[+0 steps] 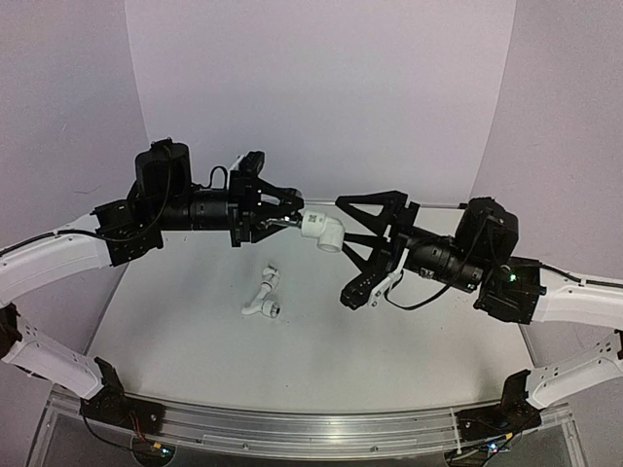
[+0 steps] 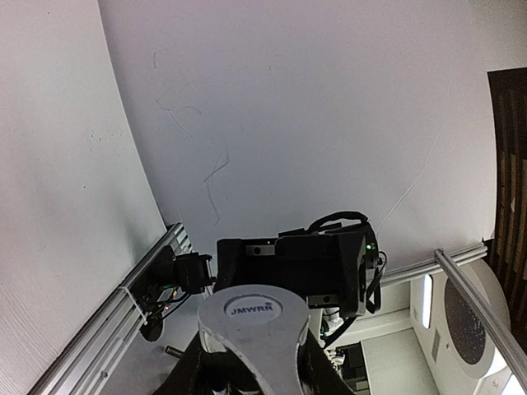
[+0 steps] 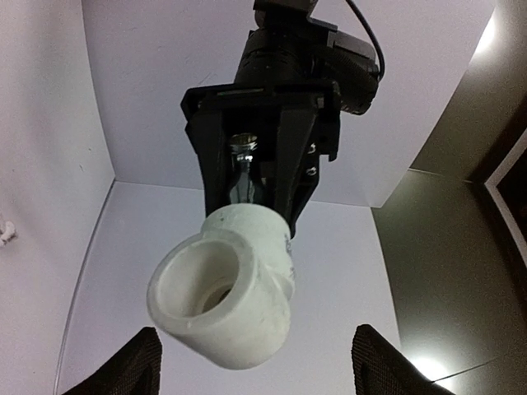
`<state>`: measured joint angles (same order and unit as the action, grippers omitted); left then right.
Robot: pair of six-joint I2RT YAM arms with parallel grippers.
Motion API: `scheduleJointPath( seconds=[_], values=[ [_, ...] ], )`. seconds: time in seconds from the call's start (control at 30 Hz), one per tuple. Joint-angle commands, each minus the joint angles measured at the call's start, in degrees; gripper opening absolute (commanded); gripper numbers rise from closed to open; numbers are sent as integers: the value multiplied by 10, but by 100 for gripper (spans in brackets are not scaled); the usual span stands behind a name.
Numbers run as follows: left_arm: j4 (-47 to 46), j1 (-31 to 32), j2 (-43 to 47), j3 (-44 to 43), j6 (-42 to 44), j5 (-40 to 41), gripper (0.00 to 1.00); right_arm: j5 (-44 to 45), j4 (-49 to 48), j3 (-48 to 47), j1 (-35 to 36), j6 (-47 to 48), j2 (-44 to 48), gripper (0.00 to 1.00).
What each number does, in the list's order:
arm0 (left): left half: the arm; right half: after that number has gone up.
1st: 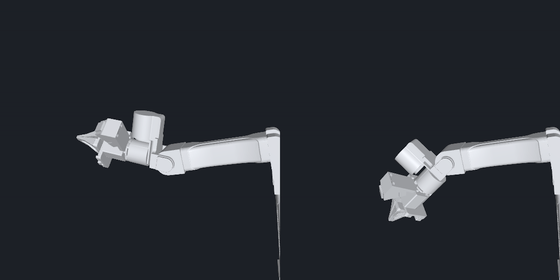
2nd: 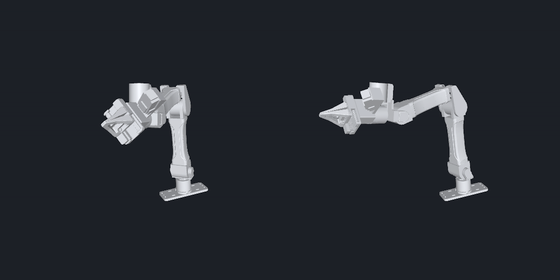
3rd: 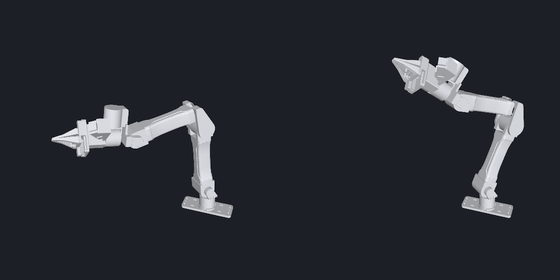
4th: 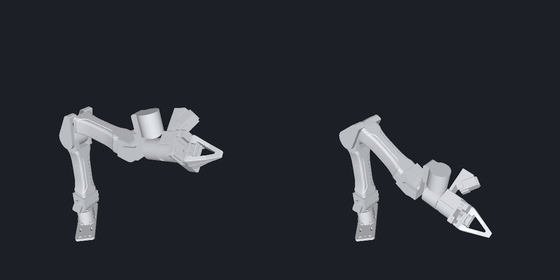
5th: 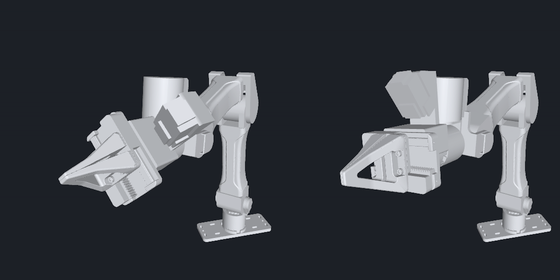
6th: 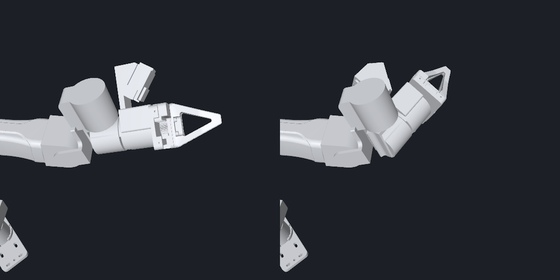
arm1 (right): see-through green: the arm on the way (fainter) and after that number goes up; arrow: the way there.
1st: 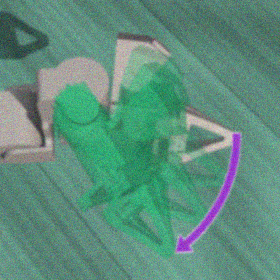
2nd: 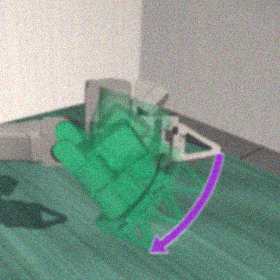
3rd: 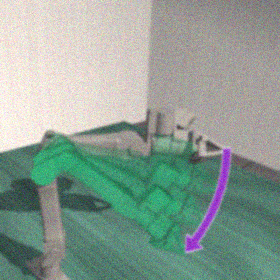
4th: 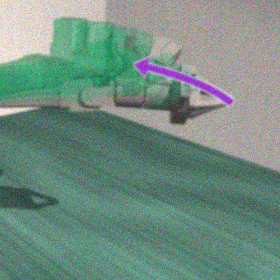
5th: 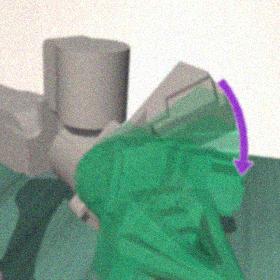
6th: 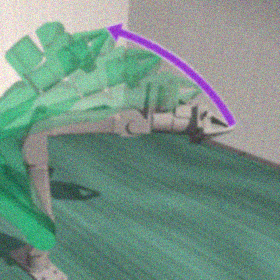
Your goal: Install the water faucets
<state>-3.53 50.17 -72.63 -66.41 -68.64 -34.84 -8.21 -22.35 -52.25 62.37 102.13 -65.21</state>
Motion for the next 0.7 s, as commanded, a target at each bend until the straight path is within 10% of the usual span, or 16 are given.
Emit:
scheduleJointPath(
  seconds=[0.0, 0.67],
  values=[
    [-58, -2, 1, -20, -22, -14, 0, -21, -59, 6, 6, 62, -7, 71],
    [-46, -2, -16, -22, 3, -10, 0, -38, -13, 2, 13, 70, -5, 55]
  ],
)
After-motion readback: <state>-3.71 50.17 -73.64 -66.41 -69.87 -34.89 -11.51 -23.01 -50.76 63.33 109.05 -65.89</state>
